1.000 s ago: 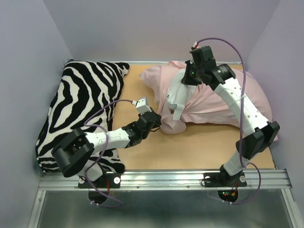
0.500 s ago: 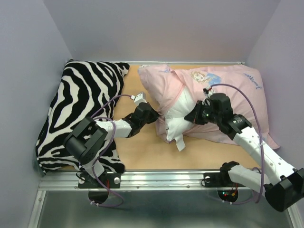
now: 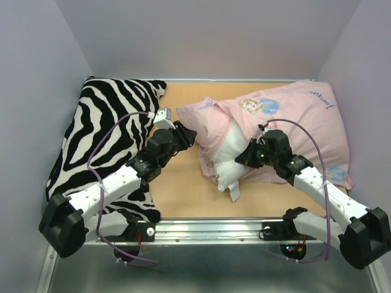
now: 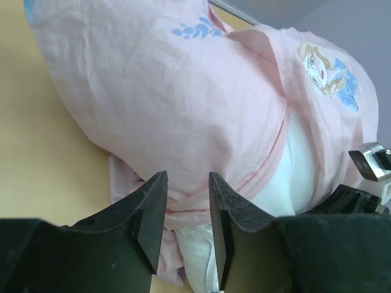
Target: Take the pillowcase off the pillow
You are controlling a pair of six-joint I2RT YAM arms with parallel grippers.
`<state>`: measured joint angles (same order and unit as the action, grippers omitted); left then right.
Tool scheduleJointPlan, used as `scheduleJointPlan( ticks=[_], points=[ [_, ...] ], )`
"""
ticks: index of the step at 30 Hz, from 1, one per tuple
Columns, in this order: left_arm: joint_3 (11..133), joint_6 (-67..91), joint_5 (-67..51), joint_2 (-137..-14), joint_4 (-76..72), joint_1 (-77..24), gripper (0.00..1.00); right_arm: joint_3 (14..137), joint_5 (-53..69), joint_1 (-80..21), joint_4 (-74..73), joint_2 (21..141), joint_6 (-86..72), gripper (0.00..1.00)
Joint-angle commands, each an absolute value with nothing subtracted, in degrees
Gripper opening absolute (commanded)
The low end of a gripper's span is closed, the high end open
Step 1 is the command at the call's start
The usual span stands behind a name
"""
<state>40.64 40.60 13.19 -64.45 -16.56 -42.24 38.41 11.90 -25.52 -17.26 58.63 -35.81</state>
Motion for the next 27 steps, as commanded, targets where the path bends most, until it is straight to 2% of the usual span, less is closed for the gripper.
scheduleJointPlan(
  ticks=[1, 3, 8, 14, 16, 18, 19, 21, 27],
  points=[
    [46.83, 33.58, 12.49, -69.41, -13.63, -42.89, 0.46, 40.08, 7.91, -24.87, -18.19, 59.68, -34.89, 0.01],
    [51.31, 31.56, 11.87, -72.41, -12.92, -43.33, 0.48, 40.34, 7.56, -24.87, -18.28, 59.41, -34.89, 0.01],
    [55.72, 29.53, 11.87, -77.51, -14.49, -44.82, 0.62, 40.78, 7.65, -24.87, -18.28, 59.50, -35.07, 0.01],
    [59.85, 28.92, 13.62, -82.00, -11.52, -45.00, 0.59, 41.31, 7.73, -24.96, -18.46, 59.94, -35.33, 0.01],
    [60.55, 29.53, 15.81, -82.88, -9.59, -44.91, 0.55, 41.83, 7.65, -24.87, -18.72, 59.59, -35.42, 0.00],
    [61.43, 29.71, 18.80, -83.67, -9.40, -44.83, 0.40, 42.97, 7.21, -24.87, -19.77, 58.71, -35.33, 0.01],
    [61.78, 29.62, 19.42, -84.37, -9.58, -44.30, 0.20, 43.50, 7.12, -24.87, -20.65, 57.84, -35.25, 0.01],
    [63.71, 29.44, 19.25, -85.34, -9.32, -43.60, 0.01, 44.29, 6.33, -24.87, -21.79, 57.05, -35.16, 0.01],
    [66.18, 29.79, 21.19, -87.10, -7.56, -37.28, 0.00, 46.76, 4.40, -24.87, -25.40, 53.44, -35.24, 0.01]
  ],
)
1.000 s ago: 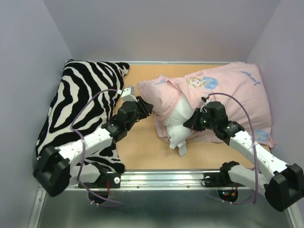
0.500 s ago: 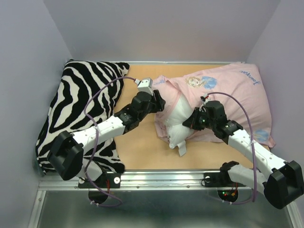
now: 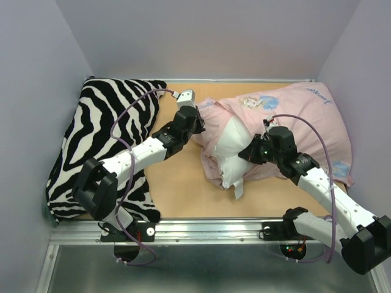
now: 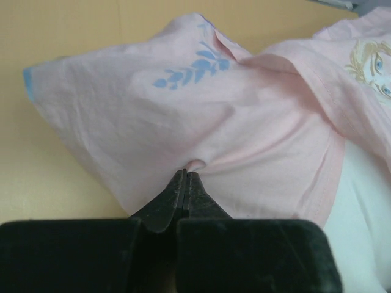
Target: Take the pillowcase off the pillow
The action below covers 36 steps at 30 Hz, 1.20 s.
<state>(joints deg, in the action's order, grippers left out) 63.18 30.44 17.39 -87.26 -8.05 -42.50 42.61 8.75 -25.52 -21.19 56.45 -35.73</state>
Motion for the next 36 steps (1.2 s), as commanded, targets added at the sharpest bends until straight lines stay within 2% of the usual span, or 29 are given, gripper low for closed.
scheduleJointPlan(
  ticks=[1, 8, 13, 17, 19, 20, 23, 27, 30, 32, 34, 35, 36],
  points=[
    [66.27, 30.32, 21.01, -87.10, -7.56, -35.87, 0.00, 47.02, 3.18, -24.87, -25.66, 52.83, -35.24, 0.00],
    [64.17, 34.80, 18.55, -92.53, -9.66, -21.98, 0.00, 48.87, -1.04, -24.87, -30.84, 49.05, -35.33, 0.01],
    [65.39, 36.03, 17.67, -99.05, -10.98, -20.22, 0.00, 50.36, -3.78, -24.87, -33.22, 46.67, -35.60, 0.01],
    [58.02, 34.63, 9.23, -91.70, -20.74, -23.46, 0.01, 51.15, -3.52, -24.87, -33.93, 47.99, -34.89, 0.01],
    [57.13, 33.93, 9.66, -88.70, -18.82, -25.30, 0.11, 51.15, -3.34, -24.87, -33.84, 49.21, -34.80, 0.01],
    [55.48, 33.40, 10.89, -85.20, -18.46, -27.14, 0.26, 51.41, -2.82, -24.96, -33.75, 50.00, -34.63, 0.00],
    [51.70, 33.05, 14.93, -78.26, -17.05, -30.05, 0.43, 51.85, -2.37, -24.79, -33.23, 50.62, -34.02, 0.01],
    [50.19, 31.12, 17.67, -73.83, -14.95, -35.24, 0.50, 52.64, -2.02, -24.87, -32.78, 51.33, -33.49, 0.01],
    [50.62, 31.29, 16.70, -74.18, -13.80, -37.96, 0.51, 53.35, -1.85, -24.87, -32.61, 51.85, -33.49, 0.01],
    [50.71, 31.73, 14.87, -75.14, -13.97, -38.84, 0.58, 53.96, -1.67, -24.87, -32.43, 52.29, -33.49, 0.01],
    [50.80, 31.12, 13.02, -75.76, -14.93, -39.55, 0.59, 54.14, -1.58, -24.87, -32.34, 52.29, -33.40, 0.01],
    [51.24, 30.59, 11.79, -76.20, -15.20, -40.94, 0.66, 54.23, -1.58, -24.87, -32.26, 52.47, -33.40, 0.01],
    [51.24, 30.15, 12.04, -76.38, -15.12, -41.83, 0.66, 54.23, -1.50, -24.87, -32.26, 52.47, -33.31, 0.01]
  ],
)
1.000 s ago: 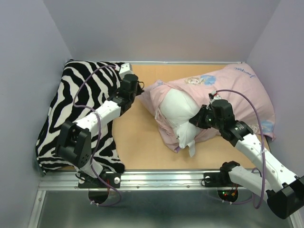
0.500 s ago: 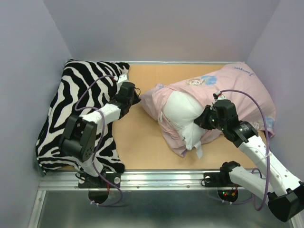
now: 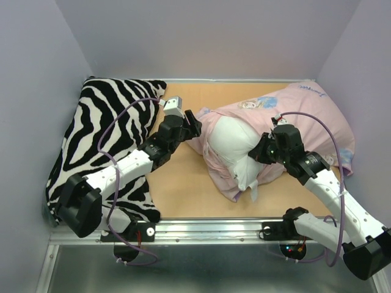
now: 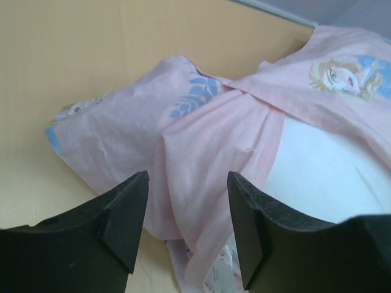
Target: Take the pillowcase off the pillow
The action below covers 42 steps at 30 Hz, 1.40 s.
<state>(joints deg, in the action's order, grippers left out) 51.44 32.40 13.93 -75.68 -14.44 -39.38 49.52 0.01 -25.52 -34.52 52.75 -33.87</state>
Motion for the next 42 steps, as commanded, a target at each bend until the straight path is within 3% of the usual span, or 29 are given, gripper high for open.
scheduleJointPlan(
  ticks=[1, 13, 19, 22, 24, 26, 34, 42],
  points=[
    [51.15, 29.45, 12.22, -76.46, -15.29, -42.62, 0.66, 54.32, -1.32, -24.87, -32.26, 52.56, -33.31, 0.00],
    [50.97, 29.53, 16.95, -79.62, -13.99, -47.90, 0.65, 53.44, -0.97, -24.87, -31.29, 52.74, -33.31, 0.01],
    [53.34, 31.03, 26.89, -83.67, -10.37, -47.81, 0.59, 53.79, -0.62, -24.87, -31.20, 52.47, -33.31, 0.01],
    [55.63, 30.50, 30.40, -84.81, -9.84, -47.64, 0.47, 53.61, -0.70, -24.87, -31.29, 51.77, -33.40, 0.01],
    [57.47, 30.15, 31.73, -85.34, -10.11, -46.50, 0.27, 53.35, -0.44, -24.96, -31.46, 51.16, -33.57, 0.00],
    [59.05, 29.71, 32.69, -85.87, -9.94, -45.18, 0.00, 53.17, -0.35, -24.87, -31.64, 50.63, -33.84, 0.00],
    [69.07, 30.50, 25.93, -92.98, -9.06, -29.11, 0.00, 54.23, -1.67, -24.87, -35.42, 46.85, -34.01, 0.01],
    [76.97, 32.87, 16.36, -103.60, -9.93, -20.14, 0.00, 54.58, -1.23, -24.87, -37.88, 44.39, -34.01, 0.01]
  ],
)
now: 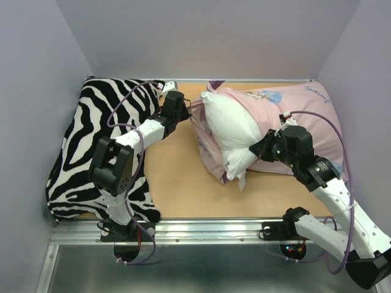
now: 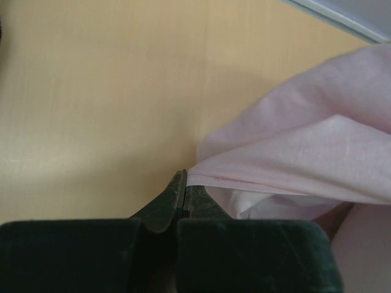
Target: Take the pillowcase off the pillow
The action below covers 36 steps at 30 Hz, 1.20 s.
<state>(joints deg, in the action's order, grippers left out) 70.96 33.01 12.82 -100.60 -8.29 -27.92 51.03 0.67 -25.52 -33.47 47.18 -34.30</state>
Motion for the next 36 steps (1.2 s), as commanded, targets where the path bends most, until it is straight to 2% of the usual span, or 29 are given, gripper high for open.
scheduleJointPlan(
  ticks=[1, 5, 9, 13, 17, 18, 23, 28, 30, 34, 35, 36],
  points=[
    [78.30, 32.52, 16.17, -105.01, -8.63, -19.87, 0.00, 54.58, -1.06, -24.87, -37.88, 44.12, -34.01, 0.00],
    [82.62, 29.89, 10.83, -110.03, -7.20, -20.39, 0.00, 56.16, 1.39, -24.79, -37.27, 44.91, -34.45, 0.01],
    [78.06, 29.53, 6.52, -111.70, -12.73, -22.76, 0.00, 61.07, 5.34, -24.87, -33.33, 48.77, -34.63, 0.01],
    [71.74, 29.88, 1.86, -112.76, -20.28, -25.83, 0.06, 68.89, 11.06, -24.87, -28.14, 56.41, -34.89, 0.00],
    [70.41, 31.37, -4.03, -111.54, -24.77, -27.25, 0.22, 73.82, 13.45, -24.87, -24.35, 63.01, -35.42, 0.00],
    [69.79, 31.55, -5.26, -109.53, -25.48, -27.16, 0.31, 74.61, 13.10, -24.87, -23.04, 64.67, -35.51, 0.01],
    [68.38, 32.86, -11.76, -102.49, -25.75, -26.11, 0.52, 76.90, 13.01, -24.87, -20.13, 69.08, -36.03, 0.00],
    [60.58, 38.22, -10.29, -92.21, -24.44, -23.82, 0.53, 78.74, 11.16, -24.87, -18.55, 71.89, -36.39, 0.01],
    [58.28, 39.98, -4.50, -87.39, -21.46, -23.82, 0.57, 79.36, 10.90, -24.87, -18.02, 72.77, -36.47, 0.00],
    [55.81, 39.73, -3.78, -80.43, -19.60, -24.52, 0.61, 79.72, 13.88, -24.87, -15.04, 75.40, -37.96, 0.00],
    [54.51, 39.73, -3.95, -78.94, -18.82, -25.65, 0.67, 79.54, 14.50, -24.96, -13.20, 76.45, -38.40, 0.01],
    [53.71, 39.81, -3.52, -75.45, -18.63, -26.45, 0.81, 79.02, 15.55, -25.57, -11.97, 77.07, -39.28, 0.01]
  ],
)
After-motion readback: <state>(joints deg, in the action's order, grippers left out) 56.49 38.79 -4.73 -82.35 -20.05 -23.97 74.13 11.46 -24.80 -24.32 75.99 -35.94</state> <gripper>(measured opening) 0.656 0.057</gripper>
